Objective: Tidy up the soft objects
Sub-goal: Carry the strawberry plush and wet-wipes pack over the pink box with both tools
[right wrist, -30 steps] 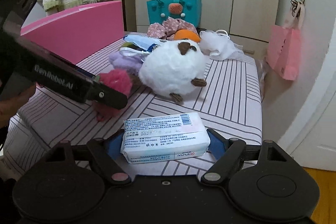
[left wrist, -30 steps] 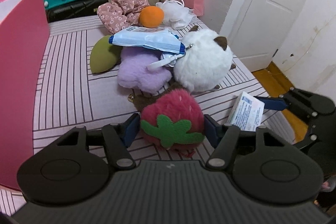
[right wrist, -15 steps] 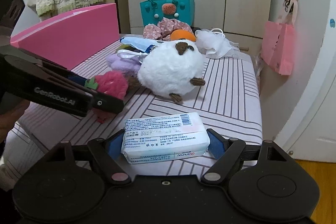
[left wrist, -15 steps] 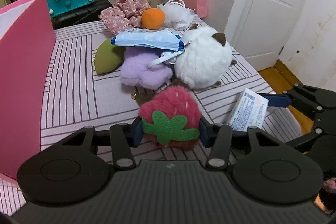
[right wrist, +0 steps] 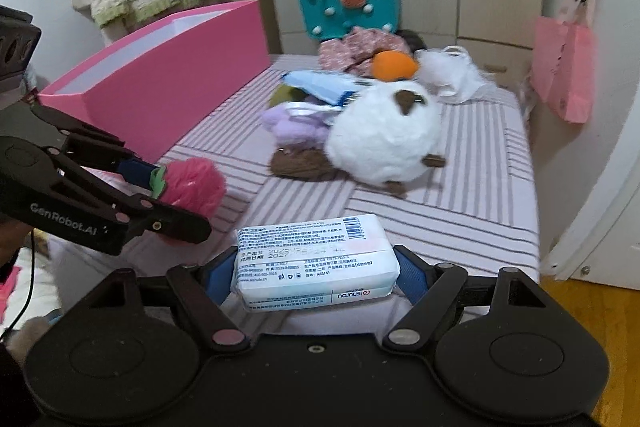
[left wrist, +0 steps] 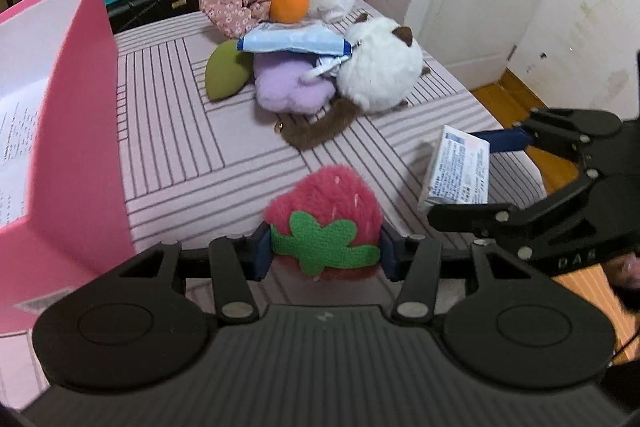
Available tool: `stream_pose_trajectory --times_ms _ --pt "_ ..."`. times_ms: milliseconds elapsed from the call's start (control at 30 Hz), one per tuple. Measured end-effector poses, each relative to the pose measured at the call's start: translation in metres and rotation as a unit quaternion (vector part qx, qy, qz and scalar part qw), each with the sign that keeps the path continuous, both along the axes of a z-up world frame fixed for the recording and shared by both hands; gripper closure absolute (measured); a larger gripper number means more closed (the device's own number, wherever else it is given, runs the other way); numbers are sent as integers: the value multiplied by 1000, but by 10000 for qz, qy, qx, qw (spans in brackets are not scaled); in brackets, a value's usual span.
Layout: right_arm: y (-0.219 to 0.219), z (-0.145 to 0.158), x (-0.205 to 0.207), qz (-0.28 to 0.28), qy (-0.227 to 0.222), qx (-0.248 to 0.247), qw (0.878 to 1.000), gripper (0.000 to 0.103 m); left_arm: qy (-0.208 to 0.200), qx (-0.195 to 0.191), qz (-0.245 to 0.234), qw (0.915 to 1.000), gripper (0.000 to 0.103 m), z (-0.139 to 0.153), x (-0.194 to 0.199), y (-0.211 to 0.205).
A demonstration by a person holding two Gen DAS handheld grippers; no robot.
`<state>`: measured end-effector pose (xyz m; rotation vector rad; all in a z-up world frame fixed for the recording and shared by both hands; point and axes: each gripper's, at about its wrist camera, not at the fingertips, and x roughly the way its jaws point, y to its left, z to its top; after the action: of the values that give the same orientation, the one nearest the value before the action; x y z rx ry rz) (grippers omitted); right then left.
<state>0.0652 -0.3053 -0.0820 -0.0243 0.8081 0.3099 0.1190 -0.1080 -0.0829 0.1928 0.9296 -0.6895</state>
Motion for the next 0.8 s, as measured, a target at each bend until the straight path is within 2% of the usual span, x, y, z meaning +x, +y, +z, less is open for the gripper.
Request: stream_pose_trajectory --times_ms 367,600,667,800 --pt "32 20 -2 539 327 147 9979 19 322 70 -304 9990 53 30 -15 34" --pt "47 41 -5 786 432 154 9959 19 457 98 -347 9983 53 50 -24 52" --pt "52 48 -5 900 498 175 9945 19 384 92 -329 9987 53 55 -27 58" --pt "66 62 -4 1132 556 62 9920 19 411 -47 -262 9988 53 61 -29 73"
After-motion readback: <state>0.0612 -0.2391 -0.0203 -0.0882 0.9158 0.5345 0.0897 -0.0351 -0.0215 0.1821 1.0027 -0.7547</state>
